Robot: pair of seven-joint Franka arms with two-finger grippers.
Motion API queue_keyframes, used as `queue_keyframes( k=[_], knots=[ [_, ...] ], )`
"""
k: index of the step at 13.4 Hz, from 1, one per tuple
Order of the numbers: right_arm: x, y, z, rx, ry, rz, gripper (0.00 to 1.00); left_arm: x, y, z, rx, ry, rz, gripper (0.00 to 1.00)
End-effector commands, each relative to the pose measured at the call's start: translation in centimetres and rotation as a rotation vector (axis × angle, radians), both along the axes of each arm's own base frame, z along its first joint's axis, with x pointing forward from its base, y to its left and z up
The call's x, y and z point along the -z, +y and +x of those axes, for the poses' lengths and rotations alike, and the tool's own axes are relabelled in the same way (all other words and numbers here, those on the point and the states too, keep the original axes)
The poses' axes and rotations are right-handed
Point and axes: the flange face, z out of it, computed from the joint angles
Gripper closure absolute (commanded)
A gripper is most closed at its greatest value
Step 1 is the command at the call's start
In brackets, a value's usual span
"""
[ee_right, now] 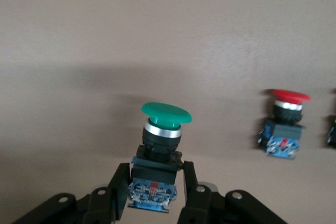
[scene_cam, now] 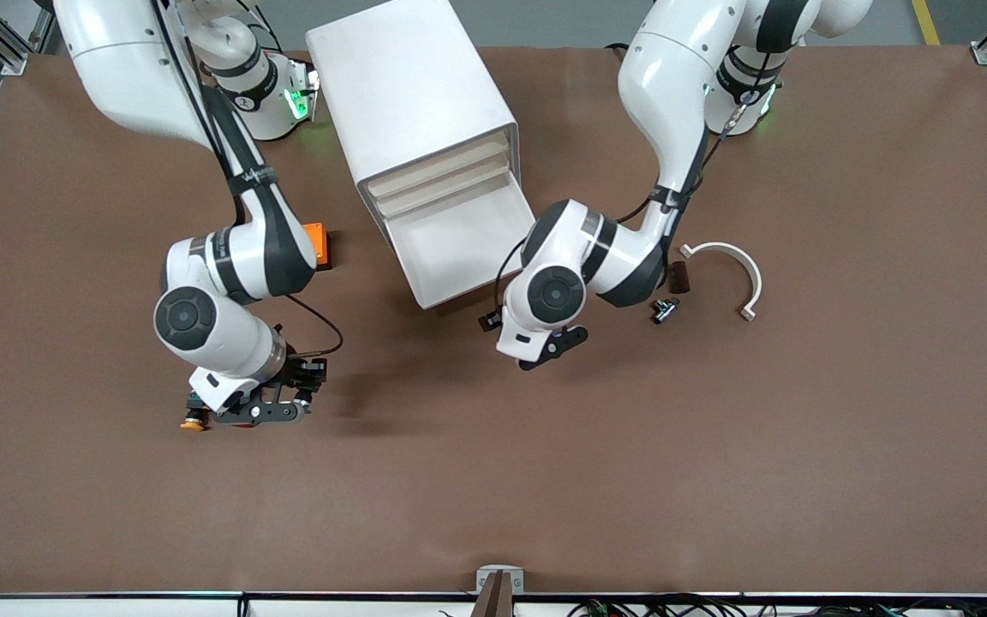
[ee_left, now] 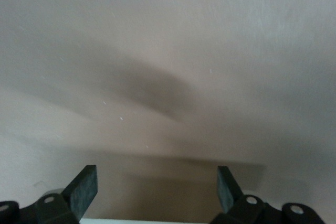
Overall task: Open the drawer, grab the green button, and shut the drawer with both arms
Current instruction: 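Close the drawer with the left gripper while the right gripper places the button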
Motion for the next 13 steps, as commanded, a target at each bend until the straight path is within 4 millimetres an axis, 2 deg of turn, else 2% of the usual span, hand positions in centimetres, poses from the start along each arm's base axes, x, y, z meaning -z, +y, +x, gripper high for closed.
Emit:
queue_keyframes(
  k=[1, 2, 5, 6, 8, 9, 11, 13],
  knots=[
    [1.7, -2.1, 0.8, -0.064, -0.010, 0.018, 0.98, 0.2, -1.8, -1.8, 0.046, -0.024, 0.012, 0.00],
    [2.7, -3.1, 1.1, -0.066, -0.016, 0.017, 0.98, 0.3, -2.4, -2.6, 0.057, -0.020, 0.014, 0.00],
    [5.2, -4.3, 1.6, -0.077, -0.043, 0.017, 0.98, 1.3, -4.6, -6.3, 0.079, 0.029, 0.032, 0.00],
    [5.6, -4.4, 1.7, -0.077, -0.046, 0.016, 0.98, 1.7, -5.9, -8.1, 0.086, 0.051, 0.029, 0.00],
    [6.4, -4.3, 1.5, -0.077, -0.037, 0.016, 0.96, 1.9, -7.3, -9.9, 0.083, 0.076, 0.028, 0.00],
    [6.9, -4.4, 1.4, -0.064, -0.028, 0.027, 0.91, 1.8, -8.2, -11.1, 0.071, 0.094, 0.026, 0.00],
    [7.3, -4.5, 1.4, -0.019, -0.019, 0.067, 0.71, 1.4, -10.3, -14.0, 0.018, 0.140, 0.036, 0.00],
    [7.2, -4.5, 1.6, -0.014, -0.021, 0.073, 0.37, 1.5, -11.0, -15.7, 0.007, 0.180, 0.060, 0.00]
  ],
)
